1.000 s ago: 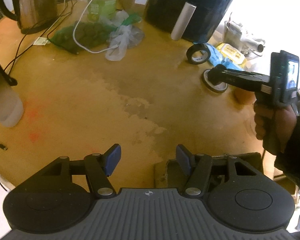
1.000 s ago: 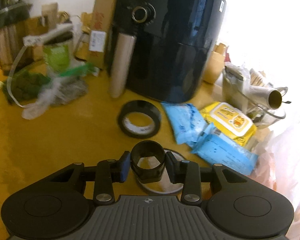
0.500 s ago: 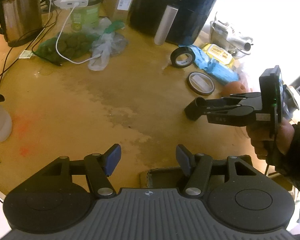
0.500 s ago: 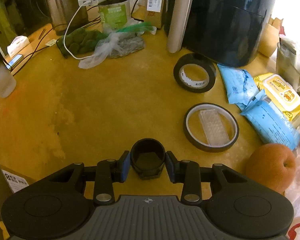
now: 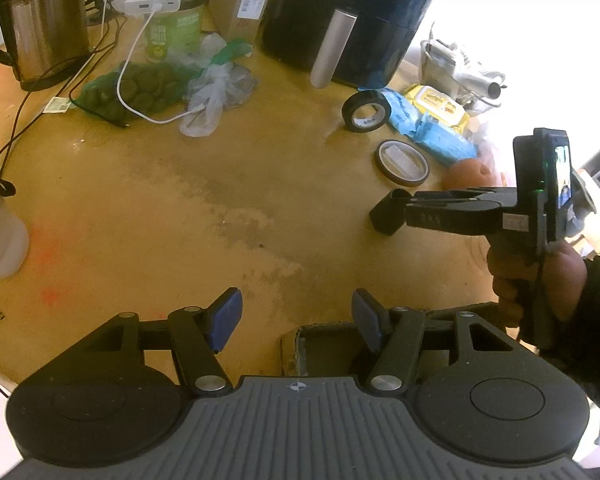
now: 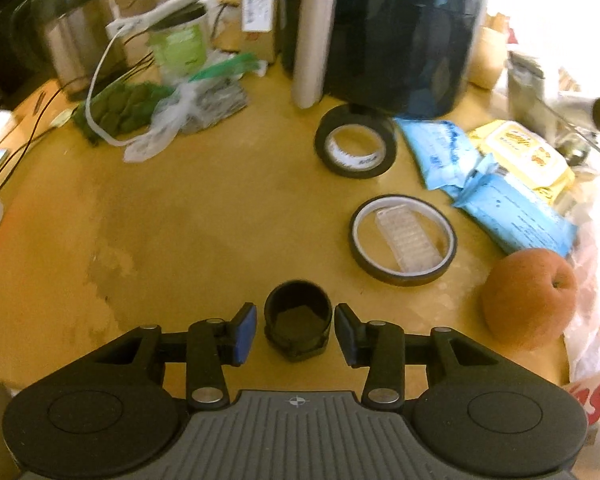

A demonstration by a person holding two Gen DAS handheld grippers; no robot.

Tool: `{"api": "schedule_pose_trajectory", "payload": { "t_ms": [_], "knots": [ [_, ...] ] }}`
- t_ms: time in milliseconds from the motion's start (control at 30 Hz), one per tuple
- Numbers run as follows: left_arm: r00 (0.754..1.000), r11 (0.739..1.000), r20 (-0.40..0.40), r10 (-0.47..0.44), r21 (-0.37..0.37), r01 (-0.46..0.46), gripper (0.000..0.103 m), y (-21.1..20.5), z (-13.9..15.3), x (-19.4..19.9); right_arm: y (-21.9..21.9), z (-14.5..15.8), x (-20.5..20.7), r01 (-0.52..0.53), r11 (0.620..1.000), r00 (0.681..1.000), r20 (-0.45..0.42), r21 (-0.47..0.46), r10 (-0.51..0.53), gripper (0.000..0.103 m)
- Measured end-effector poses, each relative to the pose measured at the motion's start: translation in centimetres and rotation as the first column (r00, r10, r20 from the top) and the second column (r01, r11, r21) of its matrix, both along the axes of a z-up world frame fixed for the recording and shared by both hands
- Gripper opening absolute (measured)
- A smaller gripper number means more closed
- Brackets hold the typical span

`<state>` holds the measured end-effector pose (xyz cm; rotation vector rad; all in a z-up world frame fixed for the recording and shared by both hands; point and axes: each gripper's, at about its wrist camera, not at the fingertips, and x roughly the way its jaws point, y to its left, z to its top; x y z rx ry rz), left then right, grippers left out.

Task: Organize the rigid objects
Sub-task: 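Lift the black holder with the right gripper while the left gripper moves toward the black tape roll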

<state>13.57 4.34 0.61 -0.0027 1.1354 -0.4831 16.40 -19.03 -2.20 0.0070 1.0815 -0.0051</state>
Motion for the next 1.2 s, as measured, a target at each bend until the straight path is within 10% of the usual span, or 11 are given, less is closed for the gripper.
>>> {"api": "schedule_pose_trajectory", "payload": {
  "t_ms": [500,1200],
  "knots": [
    [1.0,1.0,0.013,-0.019,0.001,0.019,0.06,0.3,0.4,-0.4,0.2,-0.8,0.4,0.044,0.999,0.999,-0.022,-0.015,-0.044,0.04],
    [0.988,0.99,0.073,-0.138,0.007,0.138,0.06,-3.7,0.6,2.1,-2.6,6.4,-4.8,0.13,0.985,0.986,0.087,0.11,-0.14,0.04]
  ]
}}
